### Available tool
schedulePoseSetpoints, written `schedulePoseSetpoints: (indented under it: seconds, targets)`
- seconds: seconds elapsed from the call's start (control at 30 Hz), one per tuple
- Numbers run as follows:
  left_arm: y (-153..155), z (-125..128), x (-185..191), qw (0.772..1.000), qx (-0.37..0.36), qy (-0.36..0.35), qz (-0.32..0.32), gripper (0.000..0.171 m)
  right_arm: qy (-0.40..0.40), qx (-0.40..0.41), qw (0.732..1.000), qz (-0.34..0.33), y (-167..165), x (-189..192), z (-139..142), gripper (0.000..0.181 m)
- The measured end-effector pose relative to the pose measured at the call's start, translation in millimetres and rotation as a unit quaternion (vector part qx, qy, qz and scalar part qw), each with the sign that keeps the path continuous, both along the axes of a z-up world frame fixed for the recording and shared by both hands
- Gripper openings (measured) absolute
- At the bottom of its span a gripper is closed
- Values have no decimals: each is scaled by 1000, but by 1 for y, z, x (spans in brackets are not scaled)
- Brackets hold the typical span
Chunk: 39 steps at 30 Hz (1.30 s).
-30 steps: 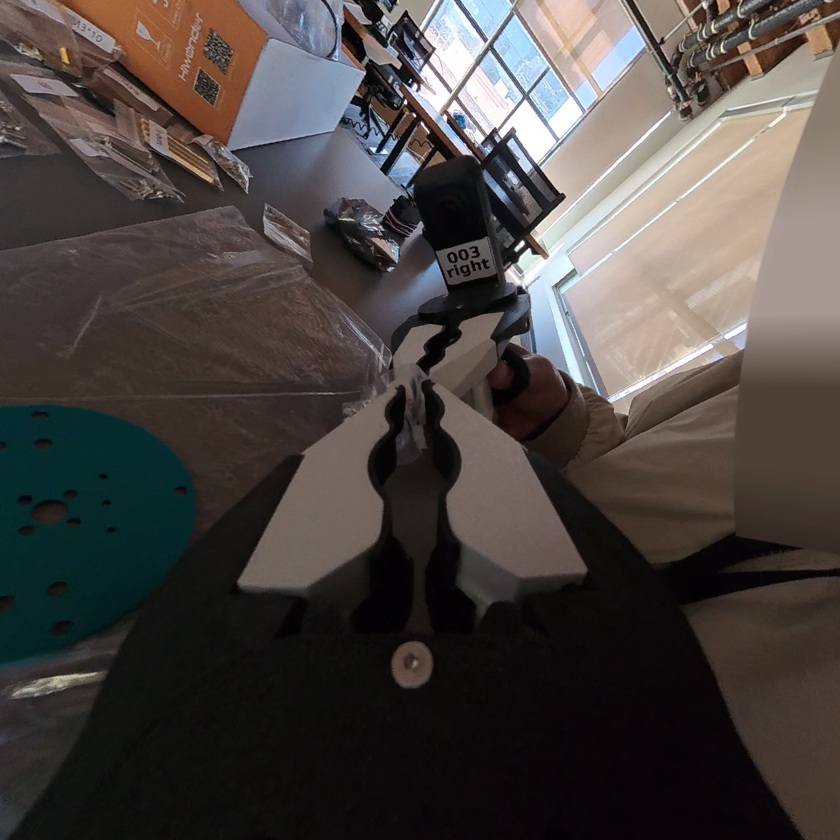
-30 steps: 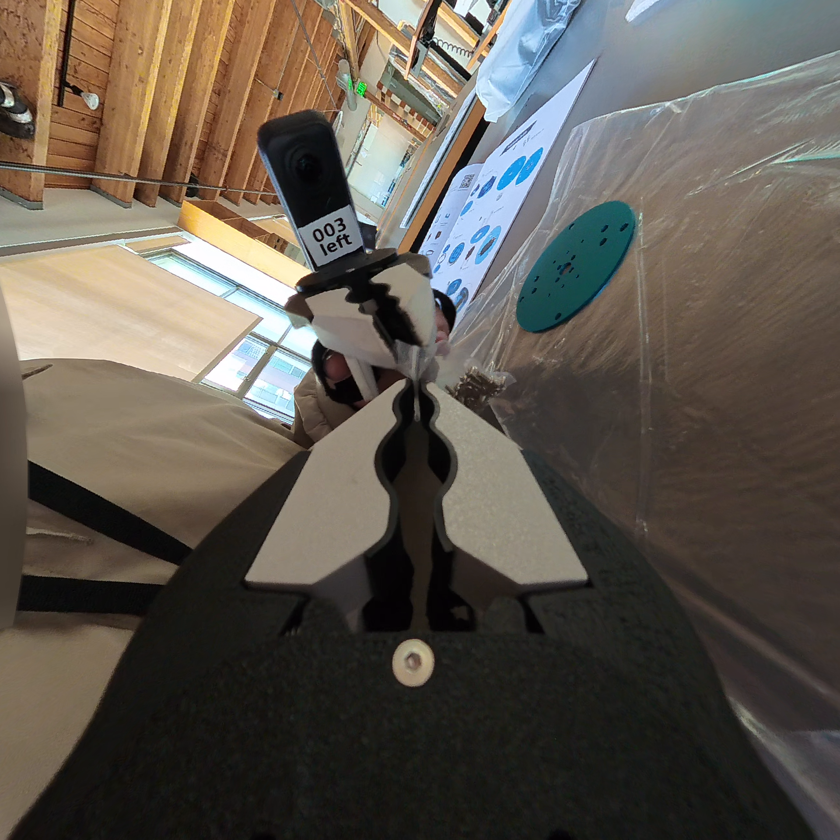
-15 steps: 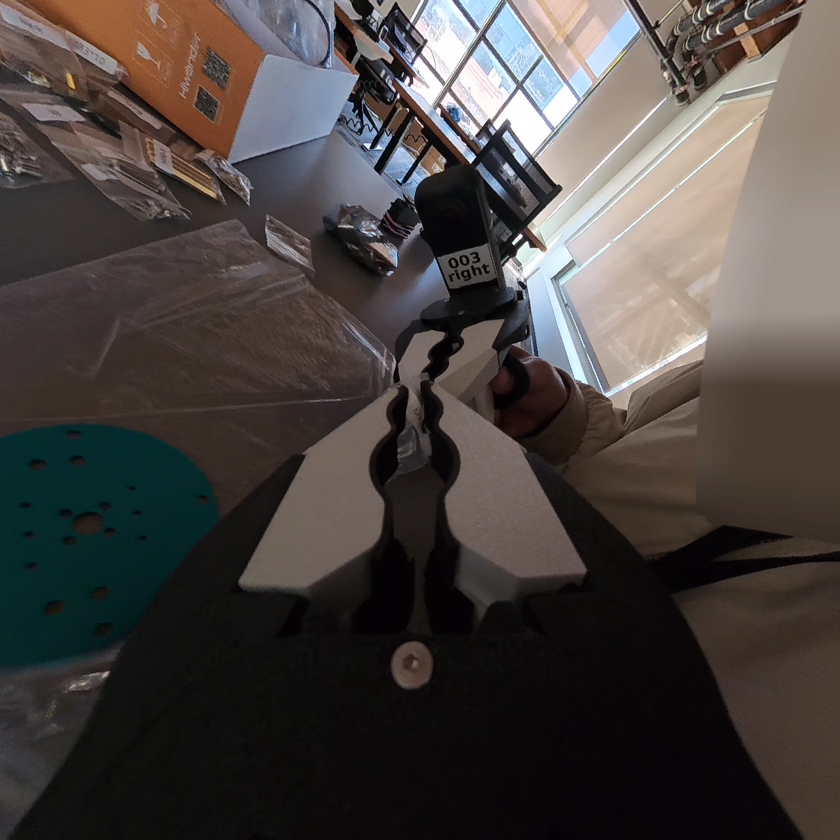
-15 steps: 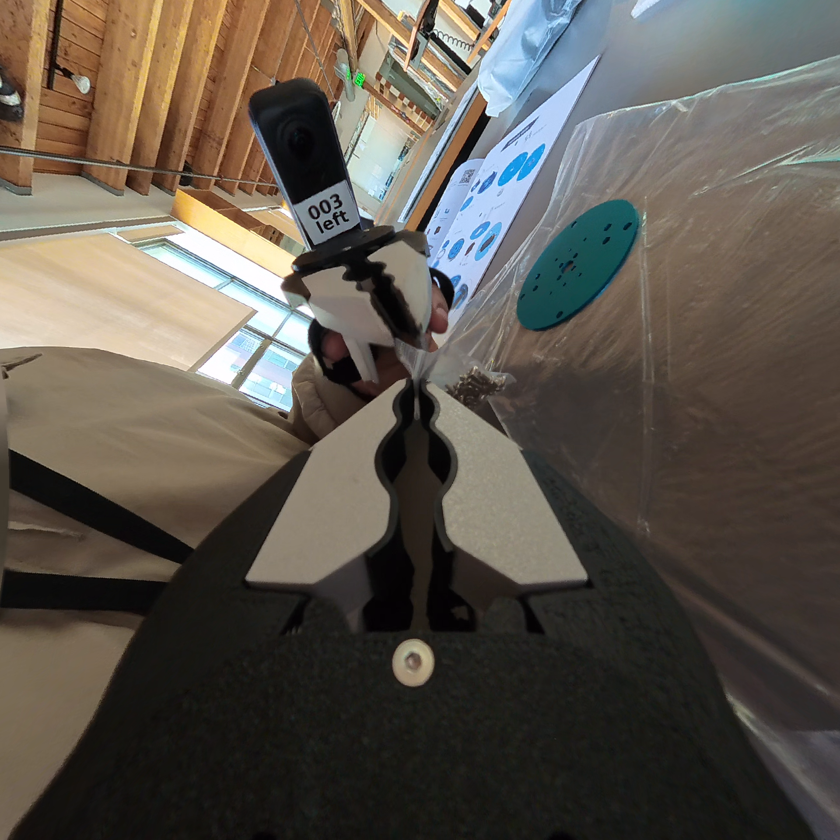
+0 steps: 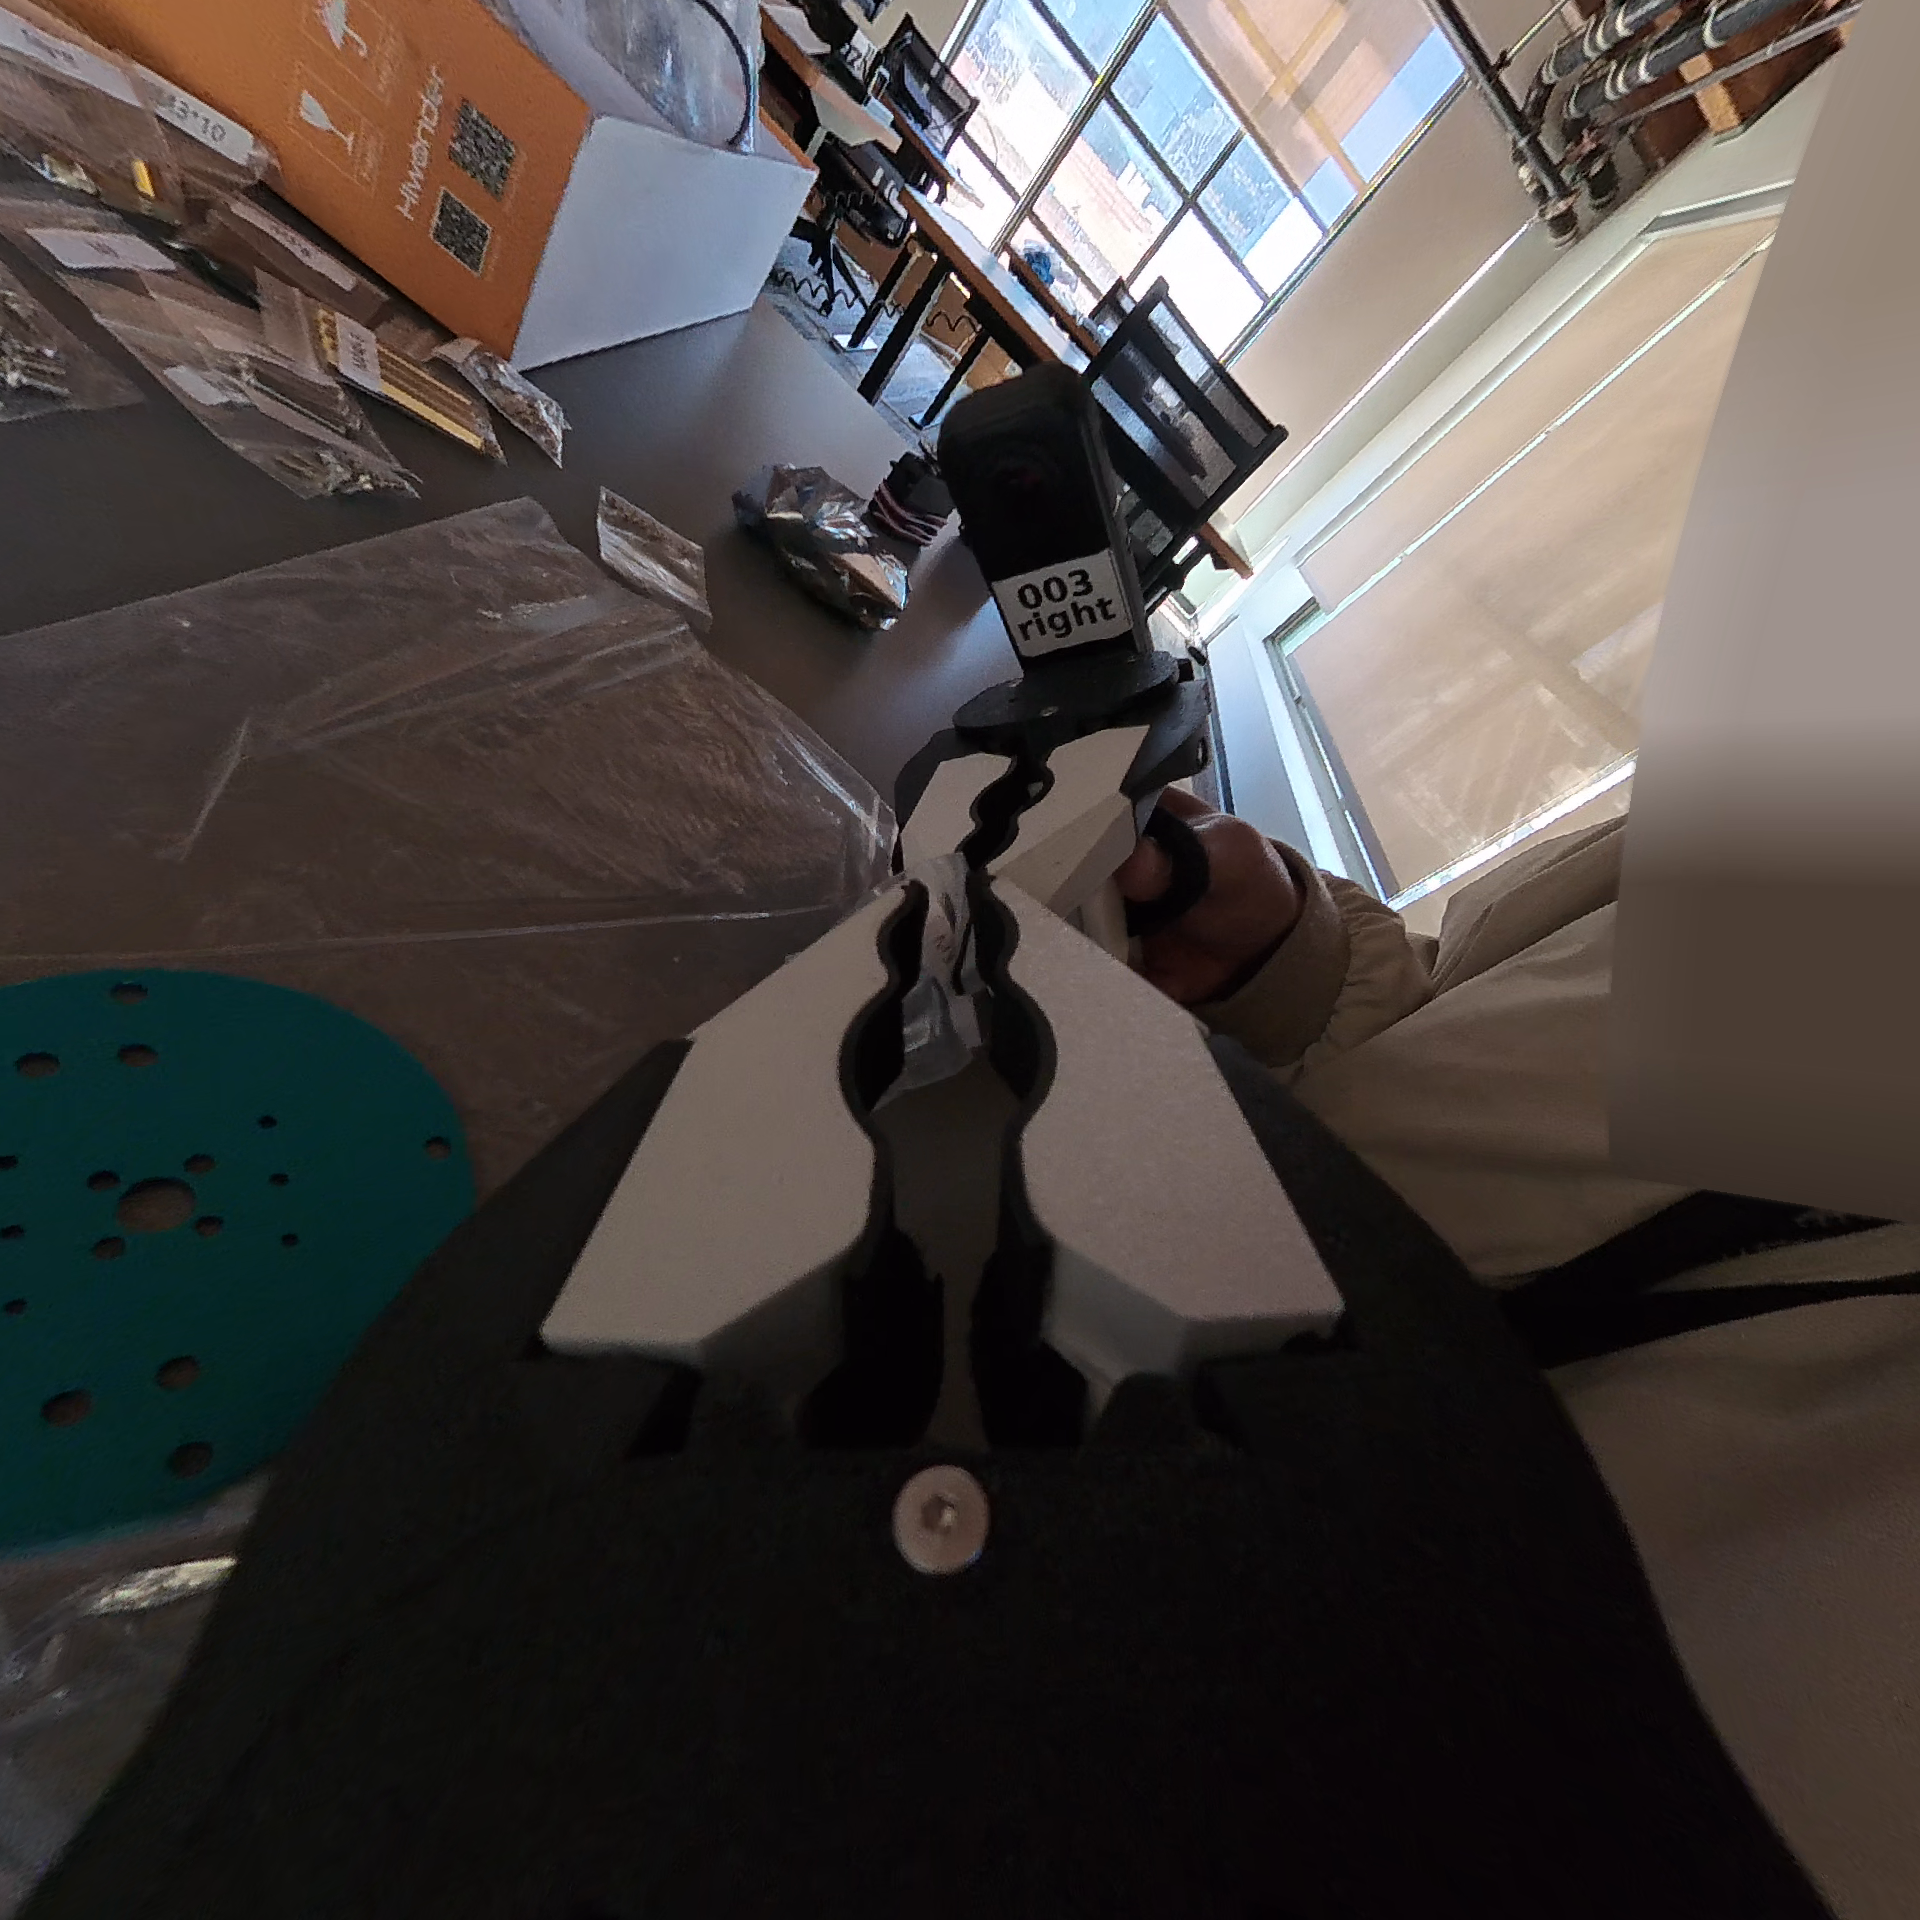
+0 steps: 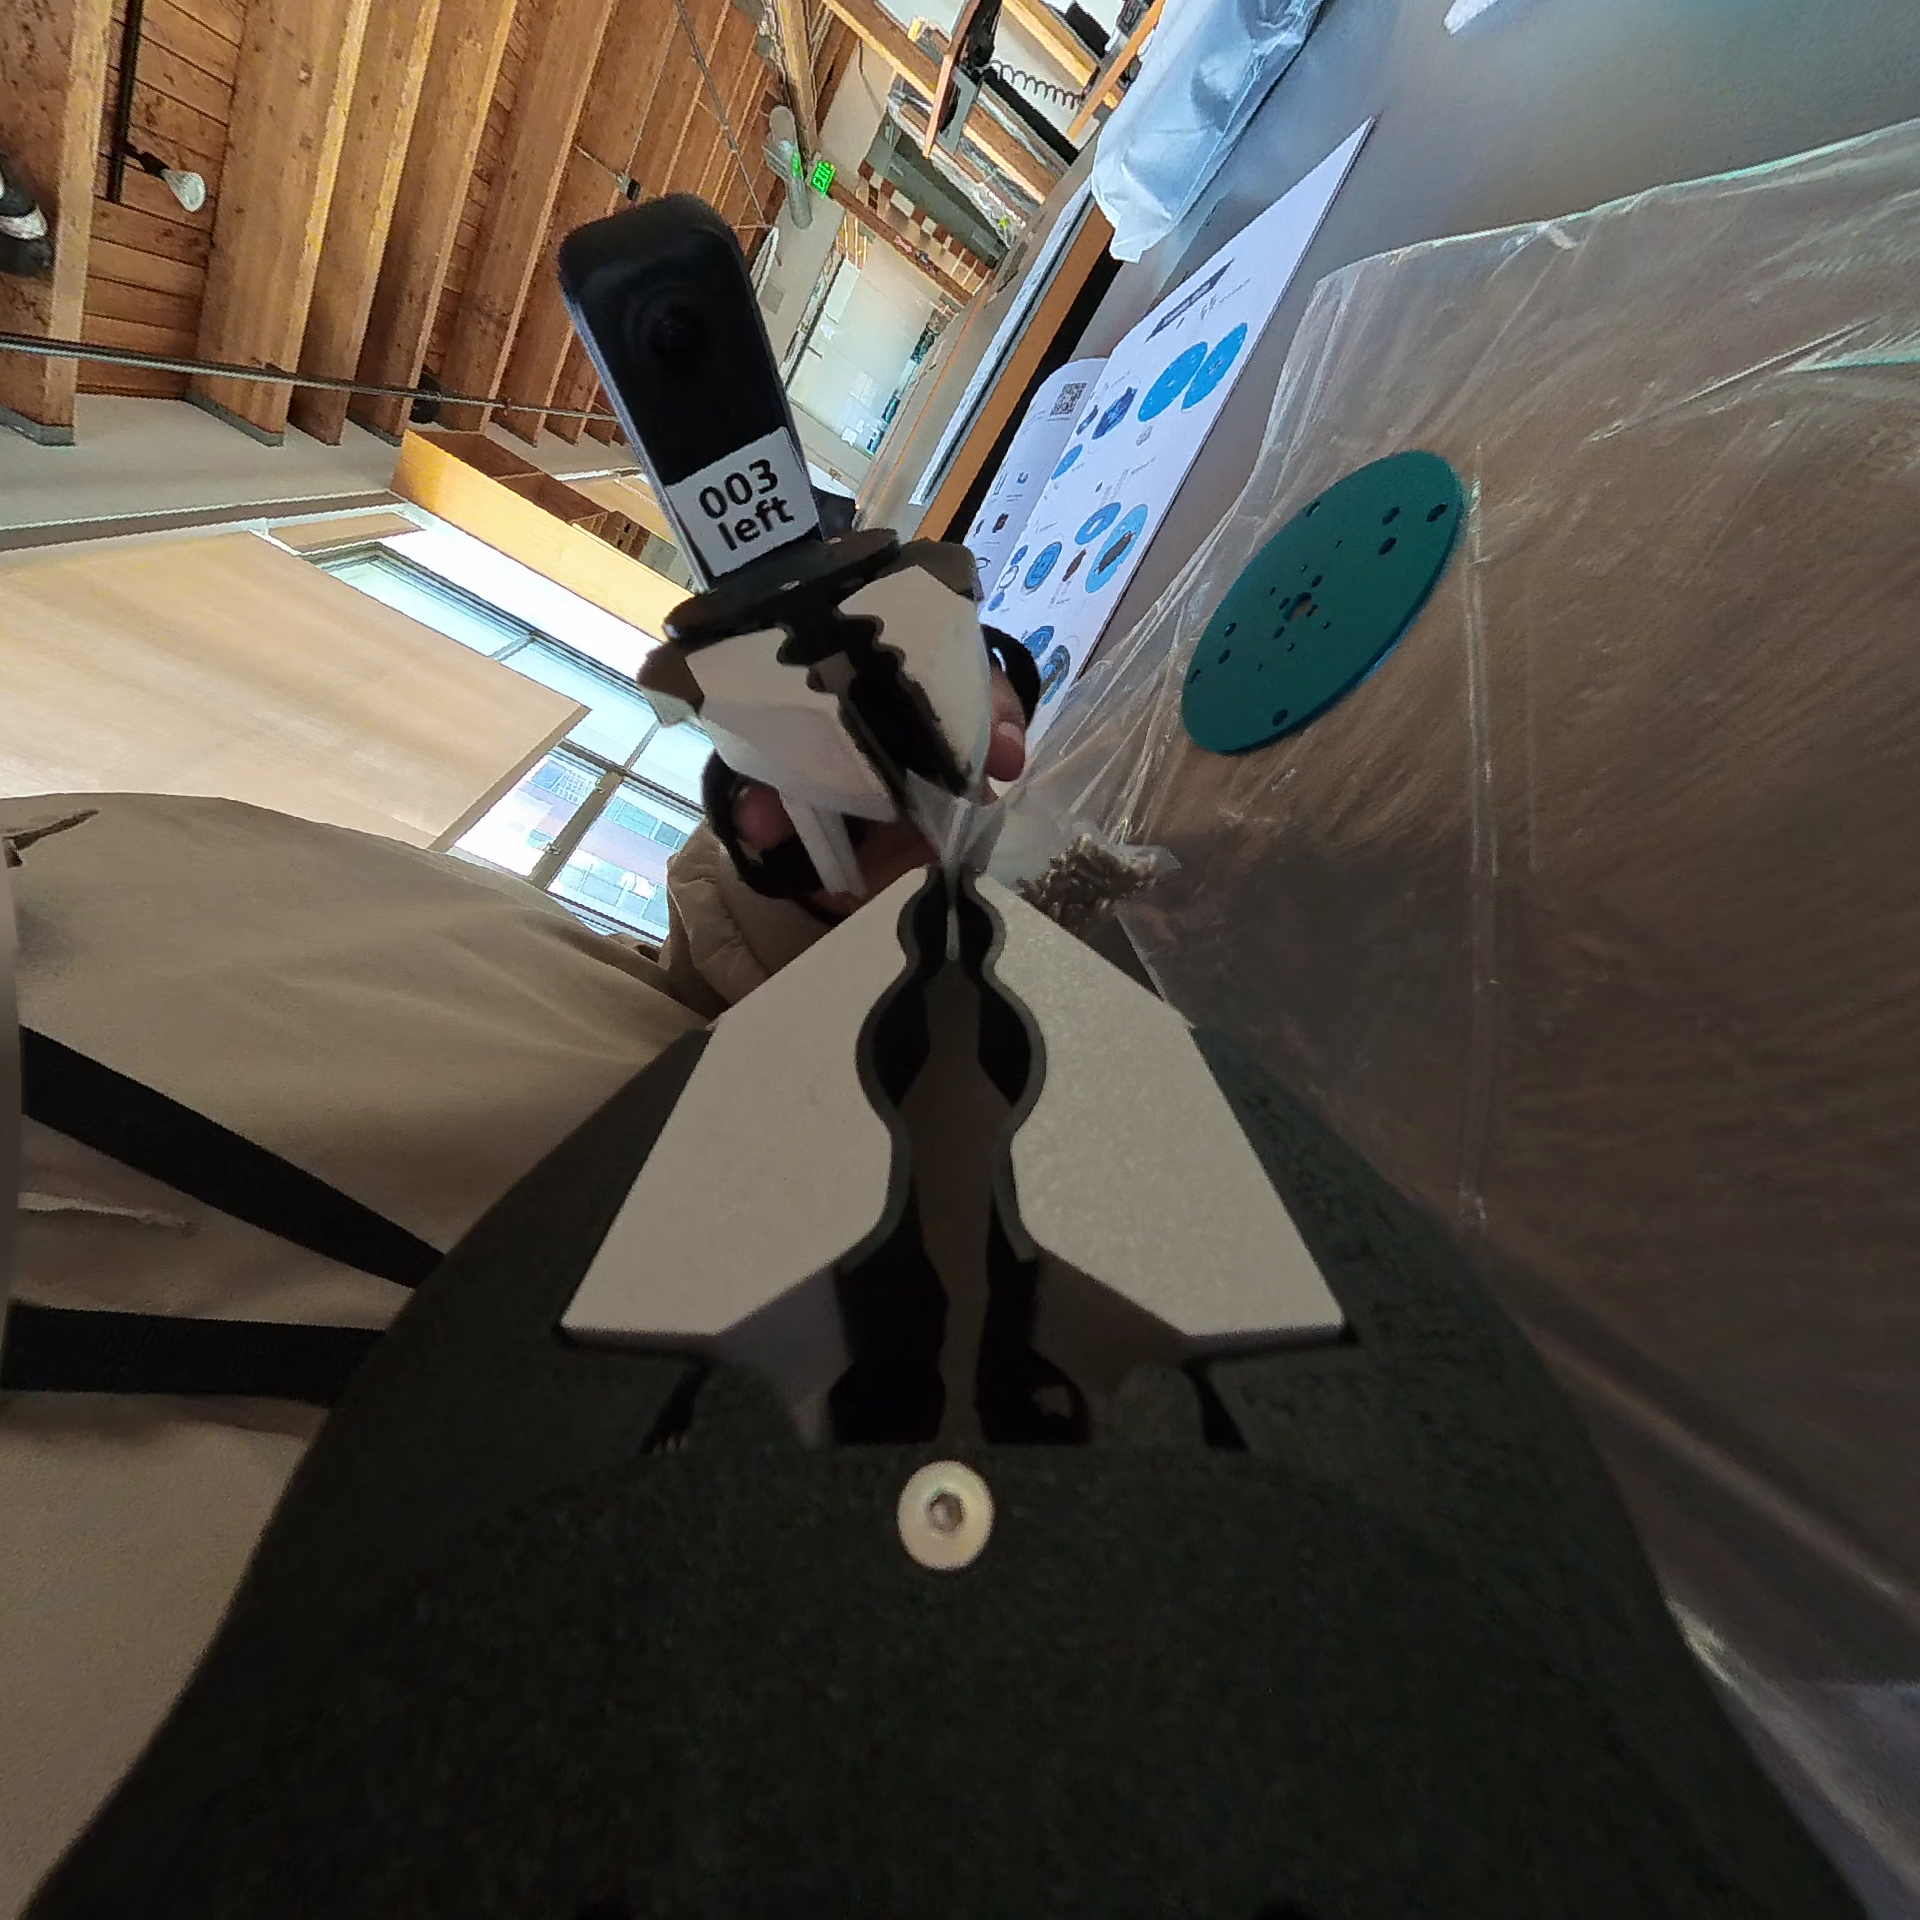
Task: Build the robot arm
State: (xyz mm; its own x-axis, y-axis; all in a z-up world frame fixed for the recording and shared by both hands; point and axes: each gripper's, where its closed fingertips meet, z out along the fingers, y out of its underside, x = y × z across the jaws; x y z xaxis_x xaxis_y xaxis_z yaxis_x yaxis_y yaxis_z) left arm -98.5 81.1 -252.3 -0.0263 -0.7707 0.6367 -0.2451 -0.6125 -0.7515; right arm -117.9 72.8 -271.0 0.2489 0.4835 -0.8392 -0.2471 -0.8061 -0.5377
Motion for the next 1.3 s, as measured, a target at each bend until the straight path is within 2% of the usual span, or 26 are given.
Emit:
schedulePoseSetpoints:
  seconds: [0.9, 1.0, 1.2, 1.3]
  targets:
    - [-2, -7, 2, 999, 45, 25, 1, 9, -6, -3, 1000, 8, -2, -2, -2, 0]
    - [-7, -8, 2, 998, 48, 25, -11, 3, -10, -1, 1000, 12, -3, -3, -3, 0]
    - [-10, -9, 2, 995, 95, 37, -13, 0, -19, 1, 1000, 11, -3, -4, -5, 1]
    - [-1, -9, 2, 997, 68, 40, 10, 0, -17, 8, 1000, -4, 1, -1, -3, 6]
